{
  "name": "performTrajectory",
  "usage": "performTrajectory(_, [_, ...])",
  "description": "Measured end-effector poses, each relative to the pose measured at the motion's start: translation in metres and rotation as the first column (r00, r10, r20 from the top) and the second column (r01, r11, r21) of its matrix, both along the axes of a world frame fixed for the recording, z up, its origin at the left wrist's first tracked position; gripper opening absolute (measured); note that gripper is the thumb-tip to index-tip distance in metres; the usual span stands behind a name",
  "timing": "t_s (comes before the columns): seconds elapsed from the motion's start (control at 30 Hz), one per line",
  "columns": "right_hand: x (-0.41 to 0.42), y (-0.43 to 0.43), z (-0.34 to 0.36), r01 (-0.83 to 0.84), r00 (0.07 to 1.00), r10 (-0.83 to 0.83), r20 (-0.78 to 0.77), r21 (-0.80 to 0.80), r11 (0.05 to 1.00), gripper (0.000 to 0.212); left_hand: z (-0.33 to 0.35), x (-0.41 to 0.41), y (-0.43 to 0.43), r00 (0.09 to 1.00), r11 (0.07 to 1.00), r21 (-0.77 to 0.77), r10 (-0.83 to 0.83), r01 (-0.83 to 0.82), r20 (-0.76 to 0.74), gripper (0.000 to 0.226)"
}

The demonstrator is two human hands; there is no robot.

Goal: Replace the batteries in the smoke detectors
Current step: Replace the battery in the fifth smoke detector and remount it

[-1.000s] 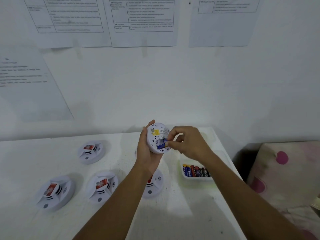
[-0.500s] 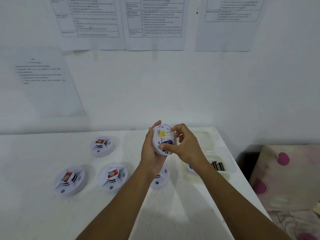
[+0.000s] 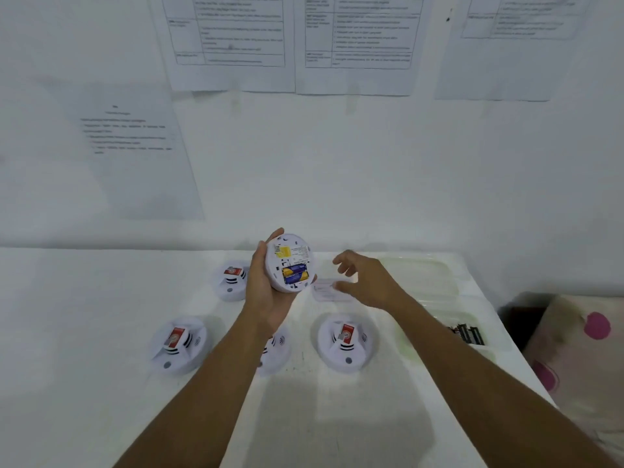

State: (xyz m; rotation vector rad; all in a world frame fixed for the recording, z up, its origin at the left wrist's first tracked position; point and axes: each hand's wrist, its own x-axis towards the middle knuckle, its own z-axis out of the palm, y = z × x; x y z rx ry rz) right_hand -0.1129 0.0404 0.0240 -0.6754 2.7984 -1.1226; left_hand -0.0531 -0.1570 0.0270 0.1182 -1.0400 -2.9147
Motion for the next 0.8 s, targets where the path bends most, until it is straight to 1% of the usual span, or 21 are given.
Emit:
performTrajectory(0.03, [-0.008,-0.003,-0.005,-0.047,0.999,0.047,0.001,0.122,0.991,0.048,-0.001,-0.001,-0.006,1.000,1.000,0.001,0.002,-0.002,0.006,0.042])
performTrajectory(0.07, [-0.015,-0.005,-0.009,-0.079,0.997,0.078,0.014,0.211,0.974,0.054,-0.002,-0.002,-0.011,1.000,1.000,0.001,0.002,-0.002,0.010,0.042])
performTrajectory(0.13, [-0.027,-0.011,-0.015,-0.121,0.992,0.105,0.068,0.294,0.948,0.067,-0.005,-0.003,-0.017,1.000,1.000,-0.001,0.000,0.000,0.022,0.043])
performTrajectory(0.23, [-0.035,-0.017,-0.021,-0.158,0.984,0.125,0.127,0.304,0.939,0.077,-0.011,-0.006,-0.023,0.999,1.000,0.004,-0.009,0.009,0.037,0.046])
performTrajectory(0.33, [-0.037,-0.020,-0.025,-0.140,0.987,0.115,0.113,0.243,0.960,0.073,-0.016,-0.009,-0.027,0.999,1.000,0.005,-0.022,0.022,0.046,0.047])
performTrajectory(0.4, [-0.038,-0.018,-0.027,-0.137,0.989,0.117,0.093,0.247,0.959,0.072,-0.018,-0.011,-0.028,0.999,1.000,-0.004,-0.022,0.023,0.045,0.050])
performTrajectory(0.47, [-0.036,-0.016,-0.027,-0.087,0.995,0.073,0.069,0.237,0.968,0.072,-0.018,-0.012,-0.029,0.999,1.000,-0.010,-0.023,0.023,0.041,0.052])
performTrajectory(0.5, [-0.034,-0.015,-0.026,-0.032,0.997,0.020,0.068,0.187,0.982,0.070,-0.018,-0.013,-0.029,0.999,1.000,-0.009,-0.023,0.024,0.039,0.053])
performTrajectory(0.53, [-0.032,-0.014,-0.023,0.042,0.994,-0.050,0.092,0.088,0.995,0.067,-0.017,-0.014,-0.029,0.999,1.000,-0.003,-0.024,0.024,0.038,0.052])
performTrajectory(0.57, [-0.029,-0.013,-0.019,0.127,0.982,-0.118,0.149,-0.055,0.990,0.060,-0.017,-0.014,-0.029,0.999,1.000,0.004,-0.023,0.023,0.037,0.051])
performTrajectory(0.6, [-0.026,-0.011,-0.015,0.209,0.957,-0.151,0.247,-0.227,0.951,0.052,-0.016,-0.014,-0.029,0.999,1.000,0.010,-0.022,0.022,0.037,0.049])
performTrajectory(0.63, [-0.023,-0.008,-0.010,0.284,0.920,-0.131,0.370,-0.396,0.873,0.045,-0.016,-0.014,-0.028,0.999,1.000,0.018,-0.022,0.021,0.037,0.047])
performTrajectory(0.67, [-0.019,-0.006,-0.005,0.352,0.873,-0.067,0.484,-0.529,0.772,0.040,-0.017,-0.015,-0.027,0.999,0.999,0.027,-0.019,0.018,0.040,0.045])
performTrajectory(0.7, [-0.016,-0.005,0.000,0.406,0.828,0.016,0.560,-0.619,0.672,0.039,-0.018,-0.015,-0.025,0.999,0.999,0.037,-0.017,0.016,0.047,0.045])
performTrajectory(0.73, [-0.013,-0.004,0.003,0.433,0.804,0.080,0.589,-0.673,0.600,0.041,-0.019,-0.015,-0.023,0.998,0.999,0.044,-0.018,0.015,0.054,0.045])
performTrajectory(0.77, [-0.010,-0.004,0.005,0.435,0.805,0.099,0.585,-0.695,0.572,0.045,-0.019,-0.015,-0.020,0.998,0.999,0.047,-0.020,0.018,0.062,0.047])
performTrajectory(0.8, [-0.006,-0.006,0.007,0.425,0.821,0.079,0.566,-0.697,0.578,0.049,-0.019,-0.014,-0.017,0.997,0.999,0.046,-0.024,0.021,0.070,0.048])
